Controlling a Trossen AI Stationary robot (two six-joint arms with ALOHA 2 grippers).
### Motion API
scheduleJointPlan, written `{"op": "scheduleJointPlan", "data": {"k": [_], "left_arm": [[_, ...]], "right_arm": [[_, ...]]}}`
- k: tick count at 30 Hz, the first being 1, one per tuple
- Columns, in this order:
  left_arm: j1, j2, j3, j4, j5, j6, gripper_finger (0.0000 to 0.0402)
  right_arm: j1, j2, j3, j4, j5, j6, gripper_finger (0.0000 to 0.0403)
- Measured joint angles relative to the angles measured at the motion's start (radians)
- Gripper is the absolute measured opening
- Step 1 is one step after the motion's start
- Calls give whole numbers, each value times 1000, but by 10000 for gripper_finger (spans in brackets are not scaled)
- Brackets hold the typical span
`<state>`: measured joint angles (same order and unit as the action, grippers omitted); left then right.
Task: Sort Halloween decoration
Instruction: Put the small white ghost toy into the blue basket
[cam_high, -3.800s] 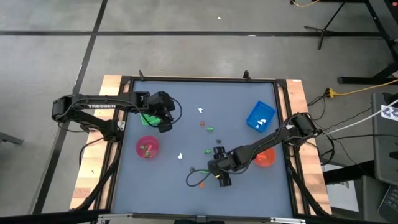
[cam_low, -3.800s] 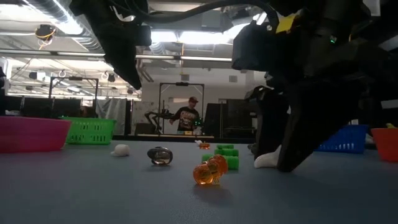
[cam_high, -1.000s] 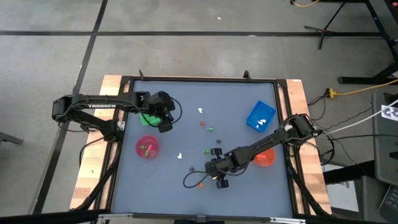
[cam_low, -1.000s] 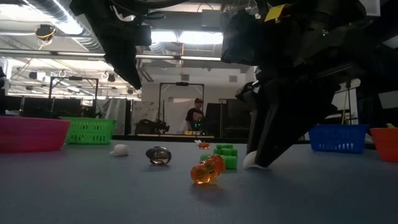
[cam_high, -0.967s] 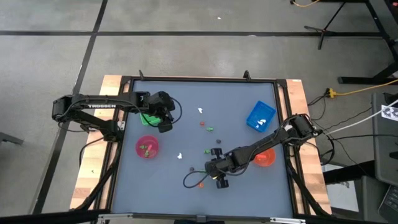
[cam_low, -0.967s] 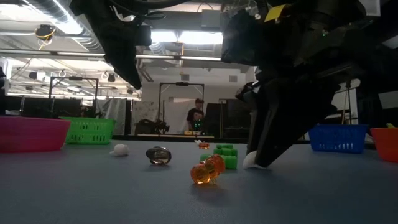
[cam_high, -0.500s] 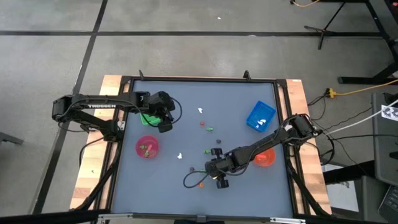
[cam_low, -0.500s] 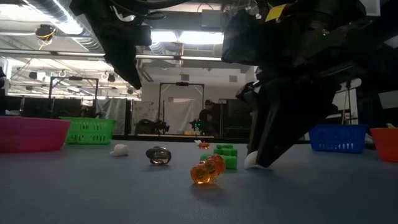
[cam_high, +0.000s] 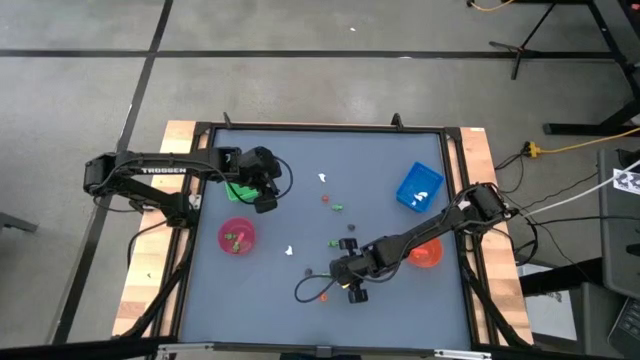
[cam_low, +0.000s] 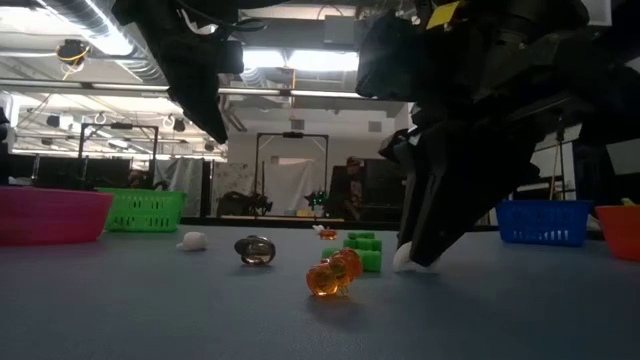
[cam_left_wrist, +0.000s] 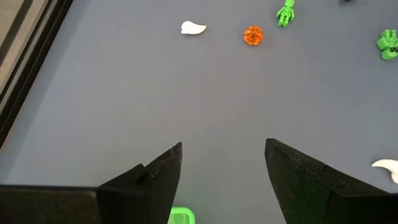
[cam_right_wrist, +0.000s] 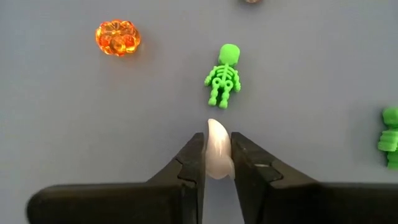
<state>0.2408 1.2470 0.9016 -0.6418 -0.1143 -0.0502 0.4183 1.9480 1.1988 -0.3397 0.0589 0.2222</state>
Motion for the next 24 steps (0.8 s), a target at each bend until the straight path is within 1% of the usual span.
{"op": "scheduleJointPlan", "data": {"k": [8, 24], "left_arm": [[0, 0, 0, 0, 0, 0, 214], [0, 0, 0, 0, 0, 0, 214]], "right_arm": [[0, 0, 0, -11, -26, 0, 54], [0, -1, 0, -21, -50, 0, 53]]}}
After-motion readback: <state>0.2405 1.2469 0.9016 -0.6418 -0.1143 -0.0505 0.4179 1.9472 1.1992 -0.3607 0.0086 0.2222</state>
